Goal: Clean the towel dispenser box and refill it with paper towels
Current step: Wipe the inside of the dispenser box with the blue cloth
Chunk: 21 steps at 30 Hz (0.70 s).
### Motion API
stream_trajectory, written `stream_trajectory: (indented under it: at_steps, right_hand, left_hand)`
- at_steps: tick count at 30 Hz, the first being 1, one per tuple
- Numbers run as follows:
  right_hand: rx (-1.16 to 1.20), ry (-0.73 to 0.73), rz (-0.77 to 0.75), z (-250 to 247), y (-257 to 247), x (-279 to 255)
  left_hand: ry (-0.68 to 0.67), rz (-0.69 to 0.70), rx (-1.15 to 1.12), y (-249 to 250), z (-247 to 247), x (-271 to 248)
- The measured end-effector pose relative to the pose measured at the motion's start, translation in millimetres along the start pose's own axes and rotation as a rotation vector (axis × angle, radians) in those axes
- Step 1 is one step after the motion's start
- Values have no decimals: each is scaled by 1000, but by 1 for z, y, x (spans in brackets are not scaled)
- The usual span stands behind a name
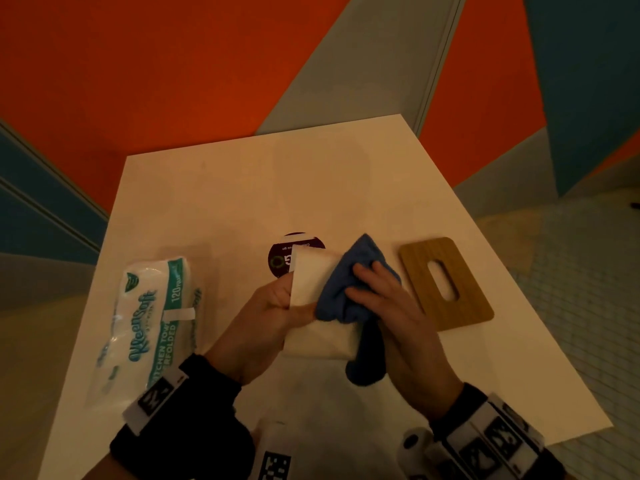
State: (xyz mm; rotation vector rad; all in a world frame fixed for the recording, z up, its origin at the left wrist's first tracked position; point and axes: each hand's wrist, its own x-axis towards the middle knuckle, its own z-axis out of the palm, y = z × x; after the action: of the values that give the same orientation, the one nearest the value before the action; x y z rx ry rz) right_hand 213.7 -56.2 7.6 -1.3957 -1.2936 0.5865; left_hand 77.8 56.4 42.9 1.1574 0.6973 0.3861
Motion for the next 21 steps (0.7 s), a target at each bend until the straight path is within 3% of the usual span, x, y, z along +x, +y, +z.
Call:
stream_trajectory:
  at_steps: [2,4,8,12,16,21]
  right_hand:
    - [-39,126,-34,-7,-5,14]
    - [-112,147,-92,-12,-14,25]
    - [-368,-80,-238,-9,-35,39]
    - [-349,-179,-299,-15,-38,46]
    - [-126,-187,-204,-32,-11,44]
    - [-10,-111,144,-41,19,74]
  left_hand:
    - [6,41,125,0,-1,-5]
    - [15,86,212,-1,0,-11]
    - [30,181,234,-2,1,-17]
    - [79,285,229,-5,-4,-20]
    - [129,306,342,-7,-3,-30]
    - [69,203,430,-8,2,-37]
